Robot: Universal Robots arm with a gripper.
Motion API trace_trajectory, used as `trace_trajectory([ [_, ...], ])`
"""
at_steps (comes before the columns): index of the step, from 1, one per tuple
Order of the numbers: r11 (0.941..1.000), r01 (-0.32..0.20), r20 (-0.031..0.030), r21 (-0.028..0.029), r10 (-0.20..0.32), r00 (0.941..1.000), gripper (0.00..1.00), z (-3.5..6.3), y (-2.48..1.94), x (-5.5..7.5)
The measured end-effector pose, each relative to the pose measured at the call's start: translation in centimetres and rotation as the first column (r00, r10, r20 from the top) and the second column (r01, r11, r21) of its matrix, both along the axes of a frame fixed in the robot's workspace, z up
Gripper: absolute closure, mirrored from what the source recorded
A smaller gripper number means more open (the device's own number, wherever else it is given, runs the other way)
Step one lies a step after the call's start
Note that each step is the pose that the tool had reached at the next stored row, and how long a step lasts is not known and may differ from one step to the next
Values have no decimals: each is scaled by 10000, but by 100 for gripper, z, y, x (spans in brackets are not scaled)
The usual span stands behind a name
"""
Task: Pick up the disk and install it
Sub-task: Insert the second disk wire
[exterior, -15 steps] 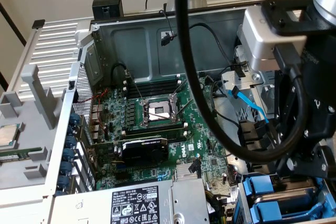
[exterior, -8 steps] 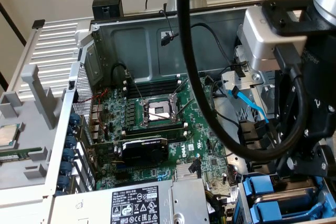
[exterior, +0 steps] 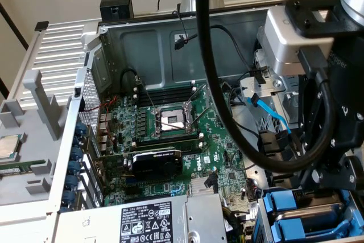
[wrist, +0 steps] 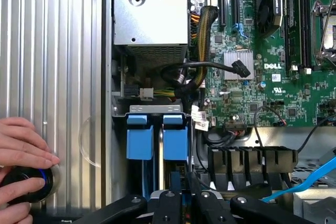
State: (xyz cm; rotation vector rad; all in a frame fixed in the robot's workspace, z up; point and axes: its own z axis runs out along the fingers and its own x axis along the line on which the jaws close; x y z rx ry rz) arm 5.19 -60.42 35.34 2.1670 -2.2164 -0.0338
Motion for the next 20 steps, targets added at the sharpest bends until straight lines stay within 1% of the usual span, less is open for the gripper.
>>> trace_trajectory([
  [2, 10000, 1, 0, -2, -1, 10000, 84, -3, -1, 0],
  [5, 10000, 0, 0, 14, 0, 10000, 84, -13, -10, 0],
  [9, 10000, 0, 1, 13, 0, 10000, 84, -20, -11, 0],
  [20, 10000, -1, 1, 18, 1, 10000, 84, -32, -1, 4],
])
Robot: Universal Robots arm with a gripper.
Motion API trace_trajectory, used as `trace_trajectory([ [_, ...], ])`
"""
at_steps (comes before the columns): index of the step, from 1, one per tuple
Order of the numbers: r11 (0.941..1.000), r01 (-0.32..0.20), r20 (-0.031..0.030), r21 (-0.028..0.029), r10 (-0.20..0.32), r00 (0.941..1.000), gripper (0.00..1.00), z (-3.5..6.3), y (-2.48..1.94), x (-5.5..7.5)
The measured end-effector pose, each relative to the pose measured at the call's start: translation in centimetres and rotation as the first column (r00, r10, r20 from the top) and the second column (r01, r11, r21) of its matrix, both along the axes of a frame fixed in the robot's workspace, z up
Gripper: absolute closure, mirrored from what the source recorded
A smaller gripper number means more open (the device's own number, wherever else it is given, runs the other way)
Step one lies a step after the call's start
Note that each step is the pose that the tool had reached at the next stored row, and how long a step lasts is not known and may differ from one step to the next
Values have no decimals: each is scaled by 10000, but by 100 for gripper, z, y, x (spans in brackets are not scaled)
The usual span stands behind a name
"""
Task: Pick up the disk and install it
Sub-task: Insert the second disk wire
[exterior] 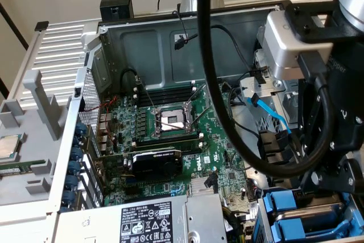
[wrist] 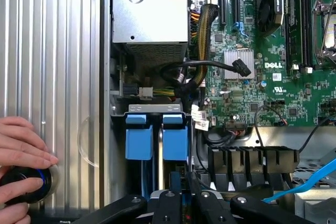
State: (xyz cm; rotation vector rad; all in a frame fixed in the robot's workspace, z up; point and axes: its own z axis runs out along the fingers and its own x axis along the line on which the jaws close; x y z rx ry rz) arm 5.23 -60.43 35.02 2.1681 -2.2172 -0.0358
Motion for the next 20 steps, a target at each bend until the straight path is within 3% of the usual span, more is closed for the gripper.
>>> trace_trajectory([
  [20, 10000, -2, 1, 32, 2, 10000, 84, -30, 0, 11],
])
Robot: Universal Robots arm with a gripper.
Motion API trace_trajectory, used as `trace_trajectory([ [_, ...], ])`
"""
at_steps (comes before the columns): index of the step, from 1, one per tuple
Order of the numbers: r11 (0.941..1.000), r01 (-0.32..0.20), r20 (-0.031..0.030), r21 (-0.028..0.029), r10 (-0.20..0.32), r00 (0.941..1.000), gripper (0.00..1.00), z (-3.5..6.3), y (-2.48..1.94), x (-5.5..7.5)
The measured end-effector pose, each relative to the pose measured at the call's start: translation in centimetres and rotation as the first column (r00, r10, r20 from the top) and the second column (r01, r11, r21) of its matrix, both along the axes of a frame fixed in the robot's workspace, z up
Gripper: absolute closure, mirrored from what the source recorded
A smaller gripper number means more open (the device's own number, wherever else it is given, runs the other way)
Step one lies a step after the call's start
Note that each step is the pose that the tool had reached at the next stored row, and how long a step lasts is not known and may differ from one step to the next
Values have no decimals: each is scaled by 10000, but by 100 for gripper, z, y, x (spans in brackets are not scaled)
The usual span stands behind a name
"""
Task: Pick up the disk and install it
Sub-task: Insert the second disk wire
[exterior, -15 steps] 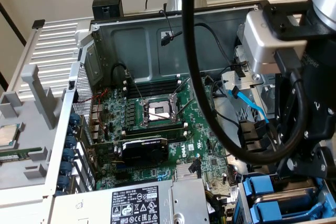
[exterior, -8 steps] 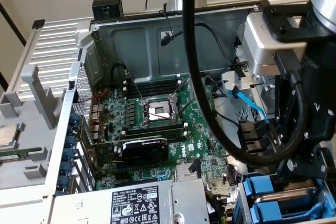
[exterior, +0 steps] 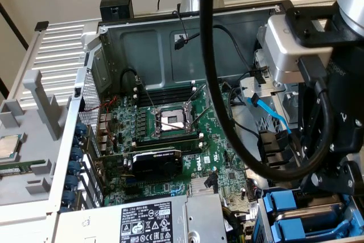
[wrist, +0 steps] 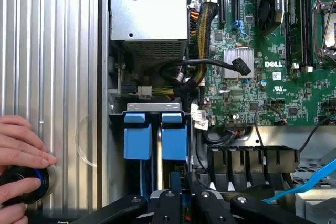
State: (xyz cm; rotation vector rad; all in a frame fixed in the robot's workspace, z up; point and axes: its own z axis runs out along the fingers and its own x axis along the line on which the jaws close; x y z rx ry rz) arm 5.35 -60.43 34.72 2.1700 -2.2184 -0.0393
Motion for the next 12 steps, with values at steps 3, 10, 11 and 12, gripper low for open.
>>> trace_trajectory([
  [3, 10000, 0, 0, 6, 0, 10000, 84, -6, 0, 0],
  [10, 10000, 0, -1, 17, 0, 10000, 84, -16, 0, 0],
  [11, 10000, 0, 0, 19, 0, 10000, 84, -18, 0, 0],
  [12, 10000, 0, 0, 22, 0, 10000, 84, -19, 0, 0],
])
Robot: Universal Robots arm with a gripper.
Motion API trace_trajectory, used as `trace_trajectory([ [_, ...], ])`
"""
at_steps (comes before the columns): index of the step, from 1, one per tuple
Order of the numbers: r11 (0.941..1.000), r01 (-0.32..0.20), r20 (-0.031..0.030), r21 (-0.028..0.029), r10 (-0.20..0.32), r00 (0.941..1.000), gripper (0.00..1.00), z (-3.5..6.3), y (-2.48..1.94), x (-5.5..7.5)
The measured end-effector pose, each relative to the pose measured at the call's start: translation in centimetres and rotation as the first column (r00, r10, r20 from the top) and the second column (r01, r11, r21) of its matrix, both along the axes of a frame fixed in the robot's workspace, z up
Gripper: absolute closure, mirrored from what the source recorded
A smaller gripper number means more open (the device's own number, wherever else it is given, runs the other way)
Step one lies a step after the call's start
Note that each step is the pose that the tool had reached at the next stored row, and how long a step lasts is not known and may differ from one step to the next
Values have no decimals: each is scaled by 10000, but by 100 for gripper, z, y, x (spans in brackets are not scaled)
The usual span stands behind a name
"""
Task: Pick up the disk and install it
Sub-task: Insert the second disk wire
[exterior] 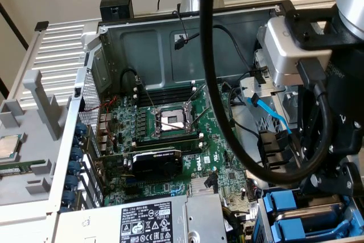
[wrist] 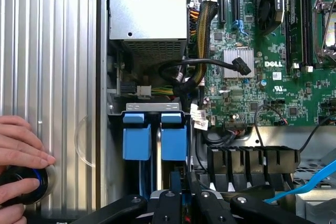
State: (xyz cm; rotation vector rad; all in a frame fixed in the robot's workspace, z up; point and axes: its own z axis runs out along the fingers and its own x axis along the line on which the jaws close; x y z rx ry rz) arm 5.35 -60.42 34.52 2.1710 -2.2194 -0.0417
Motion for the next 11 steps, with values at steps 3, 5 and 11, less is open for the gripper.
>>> trace_trajectory([
  [3, 10000, 0, 0, 7, 0, 10000, 84, -5, 0, 0],
  [5, 10000, 0, 0, 9, 0, 10000, 84, -9, 0, 0],
  [11, 10000, 0, 0, 14, 0, 10000, 84, -20, 0, 0],
])
